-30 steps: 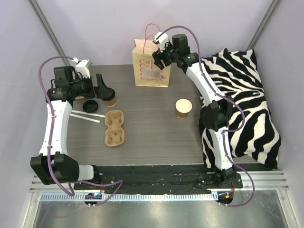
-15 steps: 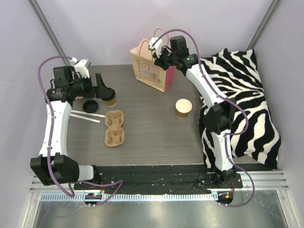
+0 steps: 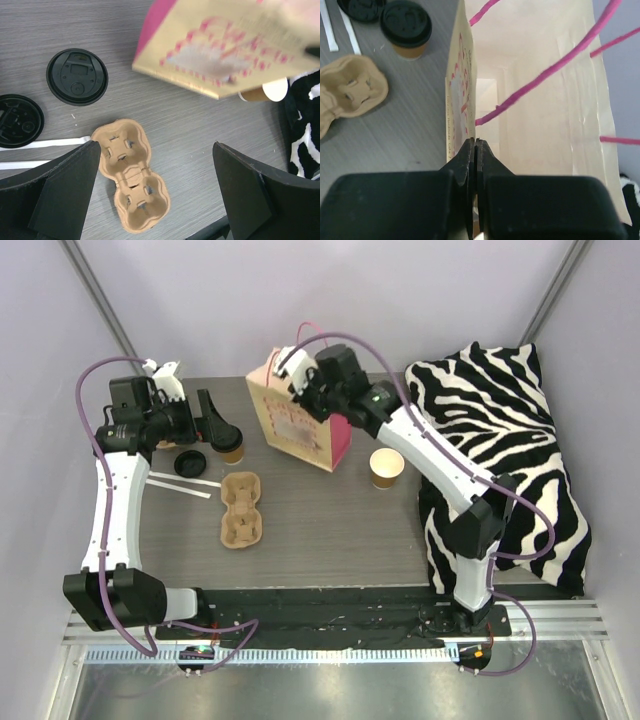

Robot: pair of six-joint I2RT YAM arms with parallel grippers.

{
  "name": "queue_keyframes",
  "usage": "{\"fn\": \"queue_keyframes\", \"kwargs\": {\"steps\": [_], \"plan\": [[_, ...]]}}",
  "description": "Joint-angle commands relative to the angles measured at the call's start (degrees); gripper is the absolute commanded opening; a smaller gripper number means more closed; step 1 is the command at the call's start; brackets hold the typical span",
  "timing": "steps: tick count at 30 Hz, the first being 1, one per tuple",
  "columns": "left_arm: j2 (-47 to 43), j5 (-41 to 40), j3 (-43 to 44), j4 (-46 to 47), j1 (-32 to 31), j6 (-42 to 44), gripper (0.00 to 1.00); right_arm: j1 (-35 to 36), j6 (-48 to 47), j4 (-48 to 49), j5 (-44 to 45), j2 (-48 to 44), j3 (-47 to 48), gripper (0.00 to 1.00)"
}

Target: Pack the takeout coffee

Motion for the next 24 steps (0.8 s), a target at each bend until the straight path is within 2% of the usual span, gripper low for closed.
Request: {"fn": "queue_keyframes", "kwargs": {"steps": [1,6,7,8,9,10,12,13,14,18,24], "plan": [[-1.4,0.2,1.6,1.3,-0.1,-1.4,1.00,4.7,4.5,-5.0,15.6,-2.2,-1.8,0.01],[-1.7,0.6,0.2,2.0,-0.1,-1.9,1.00,6.7,11.7,-12.5,19.7,-0.8,1.3,0.01],[-1.7,0.8,-0.1,2.2,-0.1,-2.1,1.00,6.9,12.4,-13.0,18.6,-1.1,1.1,0.02],[-1.8,0.8,-0.3,2.5,-0.1,-2.4,1.00,7.2,13.1,-13.3,17.5,-1.4,1.1,0.08],[-1.9,0.7,-0.8,2.7,-0.1,-2.6,1.00,7.8,13.8,-14.2,15.4,-2.1,1.5,0.15],[-1.6,0.8,-0.8,2.8,-0.1,-2.9,1.00,8.1,14.2,-14.5,11.9,-2.8,1.6,0.41],[-1.2,1.4,-0.6,2.8,-0.1,-3.3,1.00,8.5,14.8,-15.1,6.8,-4.3,3.1,0.64],[-1.0,1.7,-0.4,2.8,-0.1,-3.5,1.00,8.6,15.1,-15.3,5.1,-4.8,4.1,0.85],[-0.8,2.1,-0.4,2.9,-0.2,-3.7,1.00,8.7,15.3,-15.8,0.8,-5.1,5.1,0.90],[0.2,3.4,0.2,3.4,-0.1,-4.6,1.00,8.5,15.3,-16.6,-0.5,-6.0,11.7,0.93],[4.6,6.0,2.5,7.2,-1.2,-8.3,0.97,3.8,14.9,-13.4,0.2,-8.7,13.7,0.92]]}}
